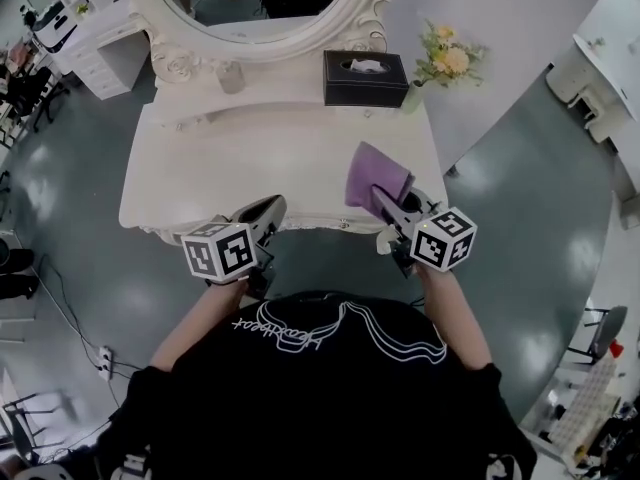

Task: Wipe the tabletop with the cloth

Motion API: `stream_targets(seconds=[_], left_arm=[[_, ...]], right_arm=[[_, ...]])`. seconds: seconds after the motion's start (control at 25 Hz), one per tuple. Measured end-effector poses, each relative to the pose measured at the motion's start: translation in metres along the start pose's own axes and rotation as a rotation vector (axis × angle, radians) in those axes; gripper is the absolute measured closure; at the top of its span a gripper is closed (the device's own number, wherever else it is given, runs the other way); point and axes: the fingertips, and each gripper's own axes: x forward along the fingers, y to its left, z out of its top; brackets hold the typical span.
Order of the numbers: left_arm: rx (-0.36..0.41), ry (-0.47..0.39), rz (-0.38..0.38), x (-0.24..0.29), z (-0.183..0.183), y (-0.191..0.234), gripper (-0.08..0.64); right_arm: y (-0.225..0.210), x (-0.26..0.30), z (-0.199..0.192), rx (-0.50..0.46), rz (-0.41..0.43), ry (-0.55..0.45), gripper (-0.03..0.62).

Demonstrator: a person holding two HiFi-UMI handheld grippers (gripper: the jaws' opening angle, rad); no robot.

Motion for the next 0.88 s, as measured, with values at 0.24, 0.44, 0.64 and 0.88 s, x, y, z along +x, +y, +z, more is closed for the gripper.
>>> stream_targets(seconds=[0.24,0.44,0.64,0.88], left_arm=[[0.165,-0.092,-0.115,-0.046,0.048,-0.048,0.555],[0.247,-0.147,-0.144,-0.082,0.070,-0.060,0.555],[0.289,-0.191,-0.140,-0.110,0.076,-0.050,0.556],[0.257,-0.175,-0.123,-0.124,0.057,-0.035,0.555]], right_arm=[[0.089,0.003,0.057,-0.100,0.141,-0.141,0.540],[0.131,0.013,0.065,-0.151,0.219,-0.170,0.541],[0.150,0.027,0.050,-0.122,0.255,-0.143,0.541],[0.159,0.036,0.038,-0.089,0.249,-0.122,0.541]])
